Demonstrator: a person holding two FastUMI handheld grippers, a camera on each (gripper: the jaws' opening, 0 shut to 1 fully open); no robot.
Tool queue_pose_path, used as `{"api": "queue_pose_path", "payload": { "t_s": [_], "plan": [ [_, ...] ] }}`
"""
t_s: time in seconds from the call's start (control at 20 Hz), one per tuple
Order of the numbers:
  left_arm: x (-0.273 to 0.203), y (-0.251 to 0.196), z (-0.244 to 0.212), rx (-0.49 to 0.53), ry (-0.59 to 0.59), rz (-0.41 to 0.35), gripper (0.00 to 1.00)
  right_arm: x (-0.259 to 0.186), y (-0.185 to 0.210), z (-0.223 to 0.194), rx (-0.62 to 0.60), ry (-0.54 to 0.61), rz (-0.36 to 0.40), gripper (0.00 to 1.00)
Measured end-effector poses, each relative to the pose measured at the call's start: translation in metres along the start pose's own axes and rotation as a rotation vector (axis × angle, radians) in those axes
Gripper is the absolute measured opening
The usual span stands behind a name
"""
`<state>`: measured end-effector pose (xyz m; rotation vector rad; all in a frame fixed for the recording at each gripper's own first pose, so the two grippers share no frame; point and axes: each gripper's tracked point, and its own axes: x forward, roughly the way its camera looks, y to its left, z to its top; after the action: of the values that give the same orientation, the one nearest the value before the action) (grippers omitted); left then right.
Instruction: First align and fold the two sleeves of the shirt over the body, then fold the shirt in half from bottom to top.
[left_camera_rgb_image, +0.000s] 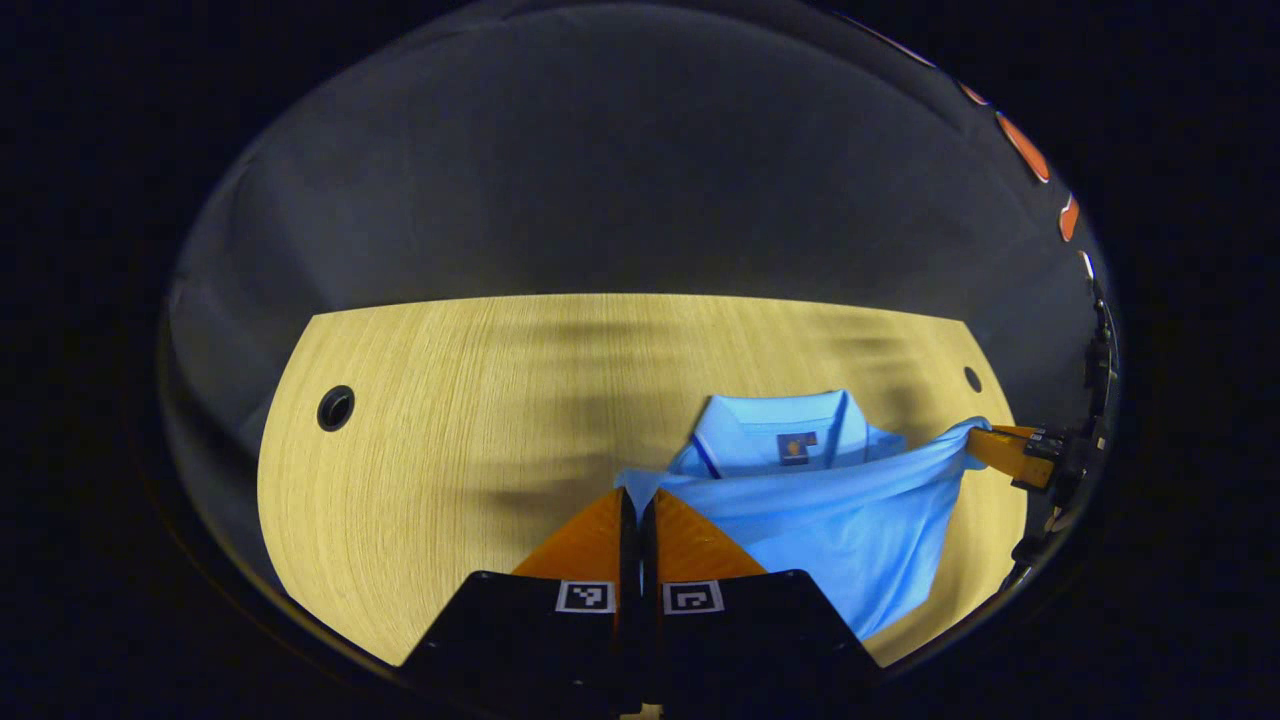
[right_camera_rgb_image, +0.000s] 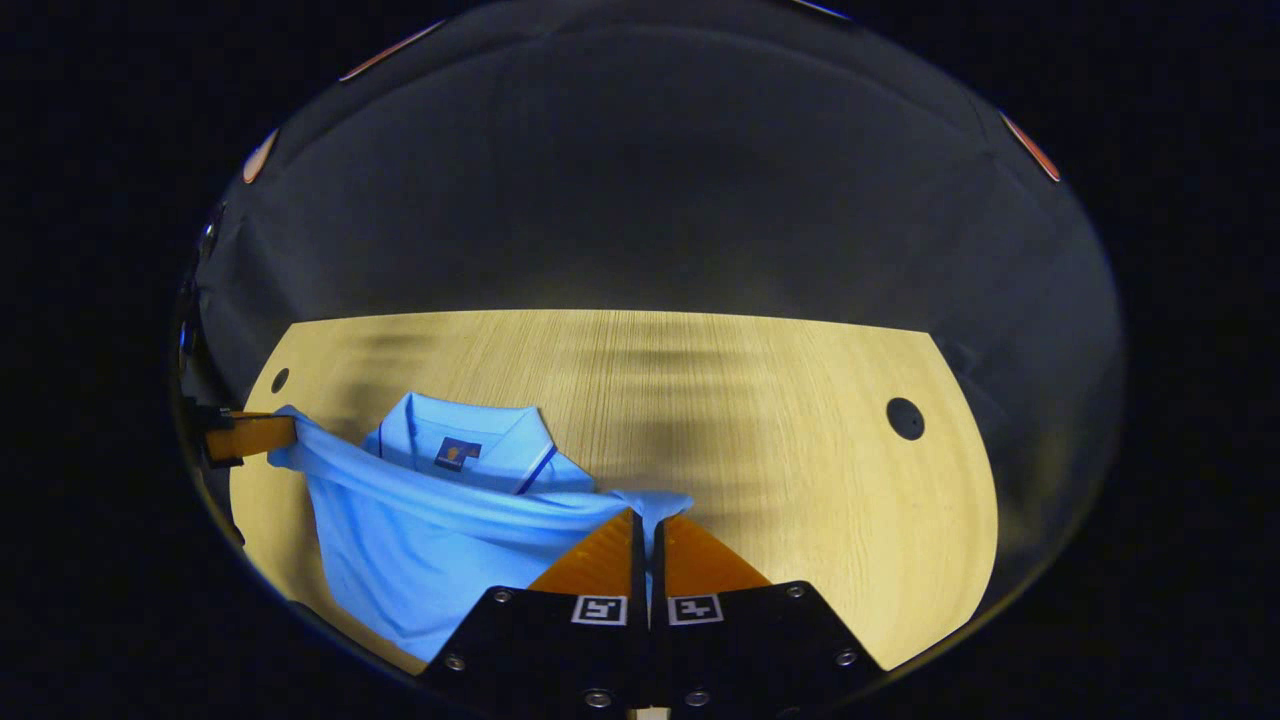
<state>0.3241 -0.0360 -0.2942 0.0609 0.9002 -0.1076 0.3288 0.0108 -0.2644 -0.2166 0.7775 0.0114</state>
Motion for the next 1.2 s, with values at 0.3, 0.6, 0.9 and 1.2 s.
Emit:
{"api": "queue_pose_path", "payload": {
  "t_s": [0.3, 0.6, 0.9, 1.2],
  "plan": [
    [0.036, 0.016, -0.016, -0.024, 0.029, 0.074, 0.12, 0.022, -0.002, -0.012, -0.002, 0.026, -0.035, 0.16],
    [-0.001, 0.023, 0.005, -0.073, -0.086, 0.089, 1.00, -0.006, 0.005, 0.001, 0.056, -0.001, 0.002, 0.86],
    [-0.116, 0.028, 0.055, -0.103, -0.343, 0.117, 1.00, -0.105, 0.004, 0.053, 0.093, -0.216, -0.003, 0.99],
    [-0.235, 0.025, 0.068, -0.072, -0.574, 0.137, 1.00, -0.221, 0.013, 0.080, 0.017, -0.480, 0.016, 0.99]
  ]
}}
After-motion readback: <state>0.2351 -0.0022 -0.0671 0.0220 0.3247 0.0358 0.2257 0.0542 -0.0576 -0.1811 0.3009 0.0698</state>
